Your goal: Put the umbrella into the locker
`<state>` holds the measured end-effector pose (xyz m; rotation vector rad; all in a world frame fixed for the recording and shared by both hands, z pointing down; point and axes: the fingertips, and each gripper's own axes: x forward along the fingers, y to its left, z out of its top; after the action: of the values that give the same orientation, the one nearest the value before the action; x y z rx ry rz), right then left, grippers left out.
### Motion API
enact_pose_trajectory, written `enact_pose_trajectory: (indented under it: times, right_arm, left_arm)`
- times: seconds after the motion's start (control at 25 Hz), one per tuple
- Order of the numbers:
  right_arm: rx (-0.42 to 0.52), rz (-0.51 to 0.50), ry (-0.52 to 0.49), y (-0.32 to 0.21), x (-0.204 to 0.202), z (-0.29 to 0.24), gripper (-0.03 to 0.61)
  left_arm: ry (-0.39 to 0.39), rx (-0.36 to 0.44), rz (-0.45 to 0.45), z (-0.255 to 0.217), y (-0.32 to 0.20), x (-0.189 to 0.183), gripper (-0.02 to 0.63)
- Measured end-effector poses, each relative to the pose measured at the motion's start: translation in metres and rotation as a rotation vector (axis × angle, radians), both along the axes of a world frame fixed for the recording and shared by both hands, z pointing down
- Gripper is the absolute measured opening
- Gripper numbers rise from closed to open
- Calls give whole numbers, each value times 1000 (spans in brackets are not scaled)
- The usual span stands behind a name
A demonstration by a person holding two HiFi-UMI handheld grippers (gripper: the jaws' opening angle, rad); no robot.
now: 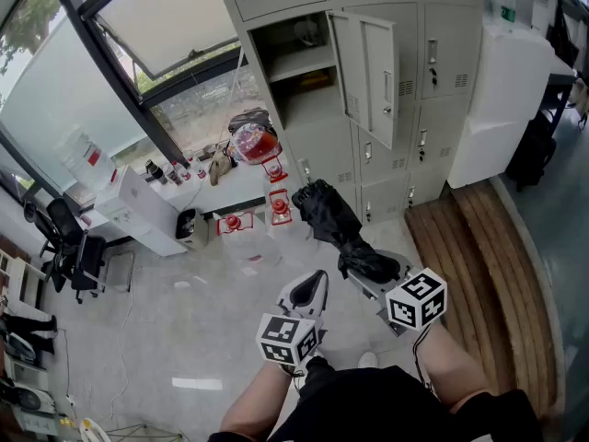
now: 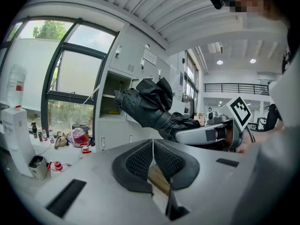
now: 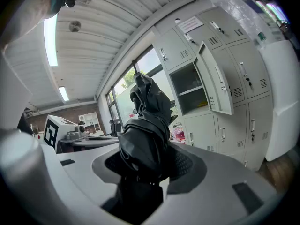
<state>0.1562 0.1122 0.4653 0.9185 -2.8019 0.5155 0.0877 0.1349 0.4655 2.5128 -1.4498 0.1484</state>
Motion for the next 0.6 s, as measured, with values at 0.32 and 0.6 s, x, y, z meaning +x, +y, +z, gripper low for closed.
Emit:
enact_pose_trajectory:
  times: [0.32,0.6]
  right_arm:
    - [21,17,21,-3,2,0,267]
    - [14,15,10,-5,-2,-3,267]
  left_arm:
    - [4,1,2,1,-2,2,20]
    - [4,-1,8,0,-5,0,20]
